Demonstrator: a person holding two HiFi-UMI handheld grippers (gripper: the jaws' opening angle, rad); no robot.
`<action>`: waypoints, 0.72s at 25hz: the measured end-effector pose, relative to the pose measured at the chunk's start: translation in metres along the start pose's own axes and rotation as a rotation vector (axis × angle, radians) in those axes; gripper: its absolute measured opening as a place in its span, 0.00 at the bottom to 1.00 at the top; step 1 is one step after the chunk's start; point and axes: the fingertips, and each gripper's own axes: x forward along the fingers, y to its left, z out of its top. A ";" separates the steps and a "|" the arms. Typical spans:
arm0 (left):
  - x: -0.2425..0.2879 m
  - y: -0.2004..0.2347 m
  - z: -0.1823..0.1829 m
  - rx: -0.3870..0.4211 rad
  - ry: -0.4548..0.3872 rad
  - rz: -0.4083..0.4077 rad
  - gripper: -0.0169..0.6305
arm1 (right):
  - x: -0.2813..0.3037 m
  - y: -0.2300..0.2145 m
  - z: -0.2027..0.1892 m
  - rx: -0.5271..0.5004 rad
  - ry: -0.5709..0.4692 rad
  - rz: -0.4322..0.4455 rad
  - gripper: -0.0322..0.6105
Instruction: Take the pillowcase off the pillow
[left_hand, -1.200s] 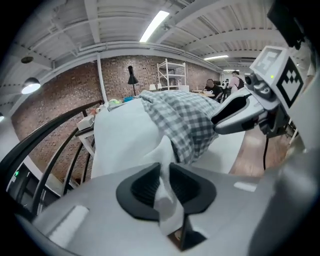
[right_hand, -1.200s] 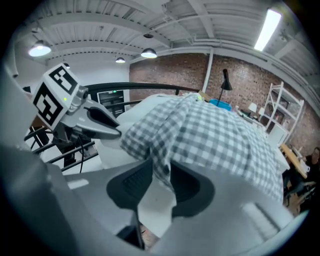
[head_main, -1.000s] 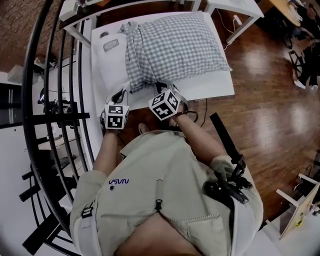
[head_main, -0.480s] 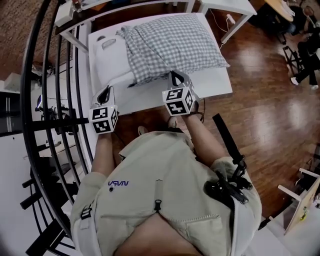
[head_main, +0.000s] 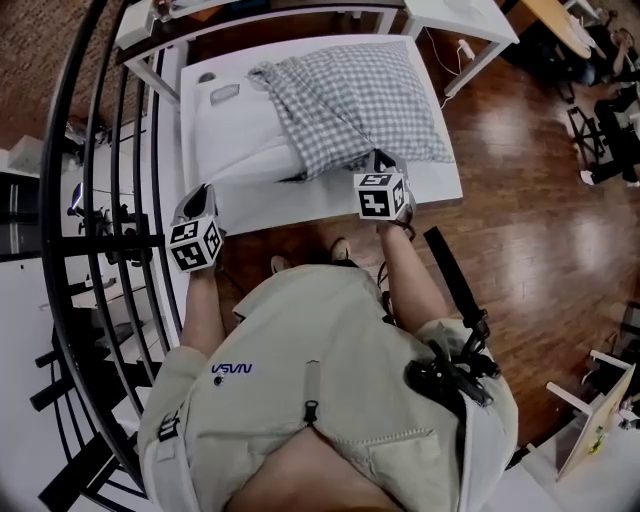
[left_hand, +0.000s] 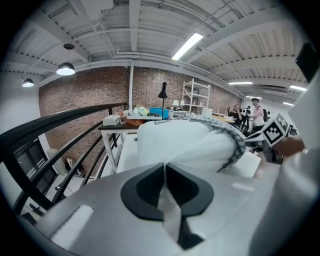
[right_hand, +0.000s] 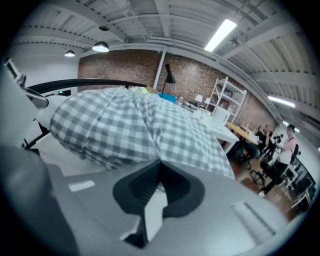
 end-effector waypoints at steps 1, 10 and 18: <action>0.003 0.000 -0.010 -0.013 0.019 0.001 0.05 | 0.005 0.002 -0.006 -0.003 0.018 0.009 0.06; 0.009 -0.022 -0.039 0.018 0.062 -0.049 0.08 | 0.006 0.015 -0.017 0.006 0.054 0.125 0.06; -0.024 -0.050 0.008 0.015 -0.023 -0.067 0.23 | -0.051 0.018 0.007 0.077 -0.049 0.320 0.18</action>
